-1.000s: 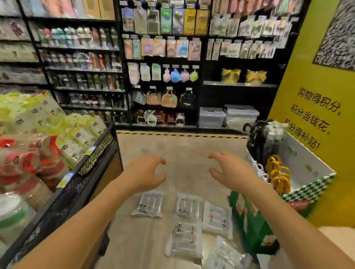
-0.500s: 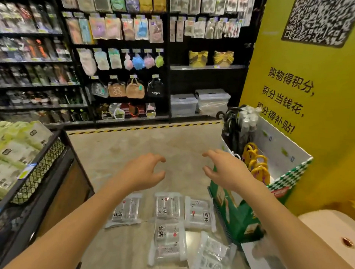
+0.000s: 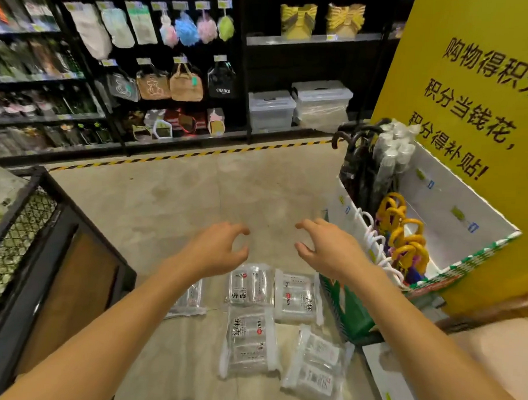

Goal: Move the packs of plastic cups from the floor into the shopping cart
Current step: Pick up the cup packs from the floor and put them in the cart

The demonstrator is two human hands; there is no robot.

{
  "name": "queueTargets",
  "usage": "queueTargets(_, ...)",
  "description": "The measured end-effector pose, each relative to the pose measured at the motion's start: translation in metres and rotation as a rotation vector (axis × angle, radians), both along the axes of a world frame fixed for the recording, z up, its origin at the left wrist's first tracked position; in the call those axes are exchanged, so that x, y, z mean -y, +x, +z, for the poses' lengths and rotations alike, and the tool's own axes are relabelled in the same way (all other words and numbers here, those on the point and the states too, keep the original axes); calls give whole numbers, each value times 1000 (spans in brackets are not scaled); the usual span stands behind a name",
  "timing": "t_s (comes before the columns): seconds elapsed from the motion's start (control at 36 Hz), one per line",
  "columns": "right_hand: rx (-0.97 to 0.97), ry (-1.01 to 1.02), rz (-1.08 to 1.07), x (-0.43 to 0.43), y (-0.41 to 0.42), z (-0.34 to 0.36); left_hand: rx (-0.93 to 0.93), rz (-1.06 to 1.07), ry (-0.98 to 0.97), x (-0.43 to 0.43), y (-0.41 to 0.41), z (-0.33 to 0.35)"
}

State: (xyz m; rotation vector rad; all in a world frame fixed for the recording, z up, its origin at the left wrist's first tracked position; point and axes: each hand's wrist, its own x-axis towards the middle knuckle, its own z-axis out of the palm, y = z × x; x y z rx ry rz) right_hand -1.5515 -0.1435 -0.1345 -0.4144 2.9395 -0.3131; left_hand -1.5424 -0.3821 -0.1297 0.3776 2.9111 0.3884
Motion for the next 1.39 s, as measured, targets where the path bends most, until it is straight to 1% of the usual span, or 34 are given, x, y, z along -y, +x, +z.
queueTargets(0.19, 33, 1, -127, 25, -48, -27, 62, -119, -26, 19, -83, -26)
queueTargets(0.33, 51, 2, -303, 43, -68, -37, 78, -314, -19, 23, -148, -32)
queueTargets(0.44, 62, -28, -453, 61, -70, -41, 82, -466, 5, 24, -182, -34)
queueTargets(0.56, 94, -52, -573, 74, -59, -48, 94, -588, 6, 22, -195, -42)
queueTargets(0.69, 96, -78, -730, 72, -32, -61, 134, -721, -3, 6, -193, -55)
queueTargets(0.83, 94, -109, -834, 61, 2, -77, 129, -797, -45, -12, -181, -74)
queueTargets(1.06, 158, -165, -1054, 65, 40, -118, 214, -910, -75, -31, -177, -119)
queueTargets(1.22, 189, -287, -1250, 84, 44, -163, 275, -986, -87, -42, -206, -165)
queueTargets(1.39, 241, -432, -1500, 129, 54, -253, 370, -1037, -82, -38, -233, -246)
